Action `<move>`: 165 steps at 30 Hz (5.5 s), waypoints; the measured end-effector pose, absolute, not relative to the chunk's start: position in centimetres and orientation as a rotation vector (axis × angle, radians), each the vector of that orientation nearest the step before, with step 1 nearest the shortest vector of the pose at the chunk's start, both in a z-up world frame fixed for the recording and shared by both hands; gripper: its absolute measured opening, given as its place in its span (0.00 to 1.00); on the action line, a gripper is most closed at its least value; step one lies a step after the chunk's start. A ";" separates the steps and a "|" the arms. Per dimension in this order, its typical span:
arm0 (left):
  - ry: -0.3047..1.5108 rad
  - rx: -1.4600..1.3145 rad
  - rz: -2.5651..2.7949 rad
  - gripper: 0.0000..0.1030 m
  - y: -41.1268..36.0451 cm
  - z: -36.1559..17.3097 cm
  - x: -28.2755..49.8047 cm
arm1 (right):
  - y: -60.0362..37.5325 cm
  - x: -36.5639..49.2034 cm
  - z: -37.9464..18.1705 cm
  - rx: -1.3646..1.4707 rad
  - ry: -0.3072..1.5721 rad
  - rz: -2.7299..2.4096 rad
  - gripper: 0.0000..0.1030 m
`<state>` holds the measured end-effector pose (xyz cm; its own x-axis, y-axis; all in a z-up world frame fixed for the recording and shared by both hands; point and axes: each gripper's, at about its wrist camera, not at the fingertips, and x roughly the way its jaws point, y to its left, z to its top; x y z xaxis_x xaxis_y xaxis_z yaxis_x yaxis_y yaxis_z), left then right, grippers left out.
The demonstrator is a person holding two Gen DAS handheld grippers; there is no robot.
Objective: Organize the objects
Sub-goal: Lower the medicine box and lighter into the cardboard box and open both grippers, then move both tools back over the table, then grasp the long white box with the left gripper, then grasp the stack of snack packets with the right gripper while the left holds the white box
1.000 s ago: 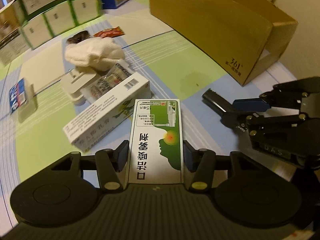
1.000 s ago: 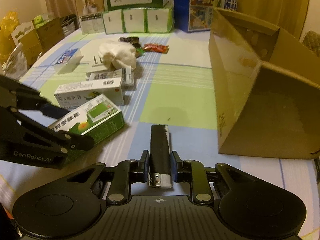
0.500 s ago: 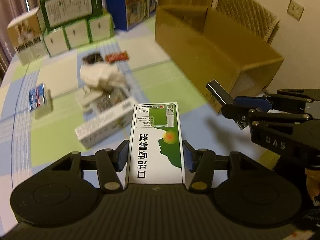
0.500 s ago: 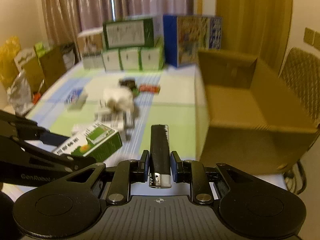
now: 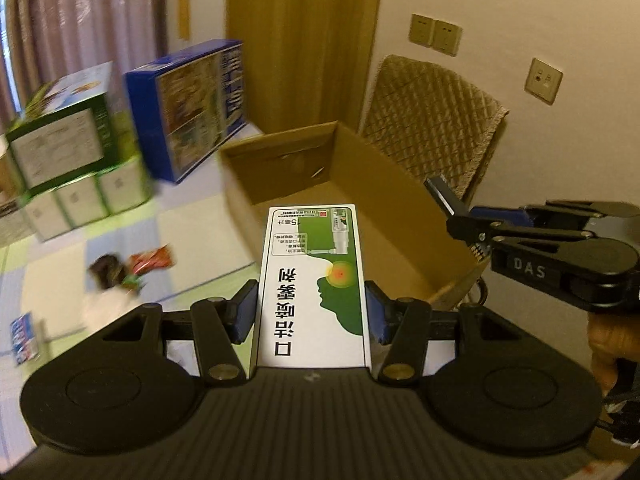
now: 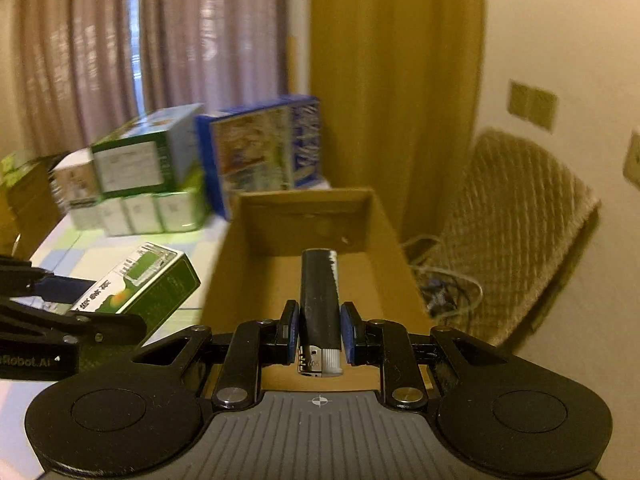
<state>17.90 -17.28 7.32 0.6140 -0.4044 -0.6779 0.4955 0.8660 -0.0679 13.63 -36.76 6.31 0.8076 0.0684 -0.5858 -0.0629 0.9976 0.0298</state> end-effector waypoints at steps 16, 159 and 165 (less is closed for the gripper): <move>0.767 0.156 -0.539 0.63 -23.7 3.7 23.2 | -42.4 18.1 1.9 0.123 0.720 0.044 0.18; 0.963 0.178 -0.293 0.20 9.1 -7.5 19.3 | -13.6 19.2 -10.4 -0.052 0.863 0.460 0.91; 0.951 0.128 -0.224 0.20 11.2 -8.0 19.8 | -10.6 21.6 -11.7 -0.029 0.857 0.450 0.98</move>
<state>19.85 11.25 -8.00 0.5605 -0.1333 -0.8174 0.2451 0.9694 0.0099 21.58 -10.59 -11.71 0.5667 0.3714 -0.7355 -0.3945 0.9060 0.1535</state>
